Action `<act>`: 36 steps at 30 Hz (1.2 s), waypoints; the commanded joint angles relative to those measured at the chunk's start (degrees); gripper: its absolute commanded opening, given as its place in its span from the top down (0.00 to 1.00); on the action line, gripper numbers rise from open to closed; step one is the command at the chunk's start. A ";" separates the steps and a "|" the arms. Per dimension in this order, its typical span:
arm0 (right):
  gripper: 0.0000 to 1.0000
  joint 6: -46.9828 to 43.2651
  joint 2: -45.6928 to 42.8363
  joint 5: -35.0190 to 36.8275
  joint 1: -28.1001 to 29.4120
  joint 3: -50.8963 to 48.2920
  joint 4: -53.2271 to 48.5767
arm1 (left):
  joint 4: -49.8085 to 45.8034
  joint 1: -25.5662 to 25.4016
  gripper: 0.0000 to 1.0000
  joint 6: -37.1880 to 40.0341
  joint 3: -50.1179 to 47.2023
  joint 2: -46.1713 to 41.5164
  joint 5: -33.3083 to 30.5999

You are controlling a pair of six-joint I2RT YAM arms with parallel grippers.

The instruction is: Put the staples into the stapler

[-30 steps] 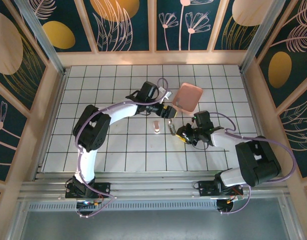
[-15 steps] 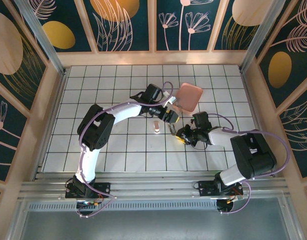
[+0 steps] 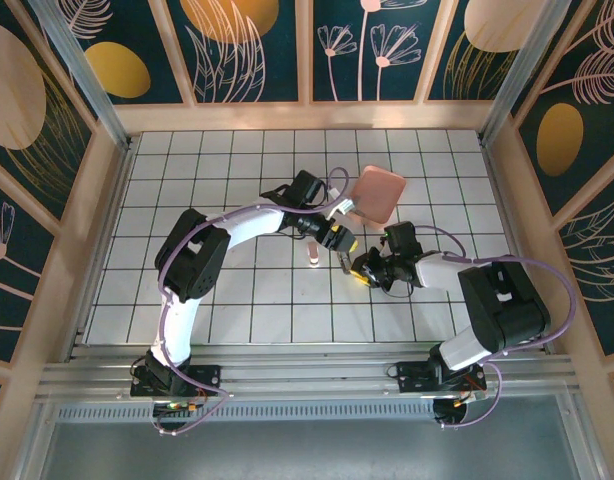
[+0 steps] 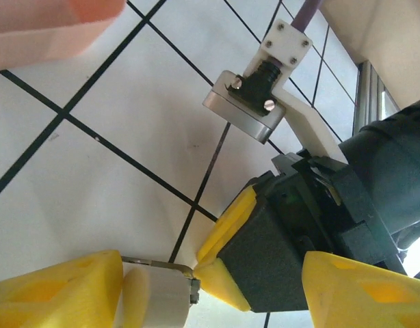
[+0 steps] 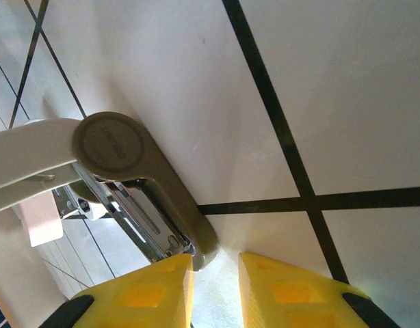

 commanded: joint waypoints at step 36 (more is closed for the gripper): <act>0.56 3.66 -16.70 -1.55 -3.15 -2.68 -2.26 | 9.27 0.42 0.19 -11.02 -10.10 -11.82 -12.22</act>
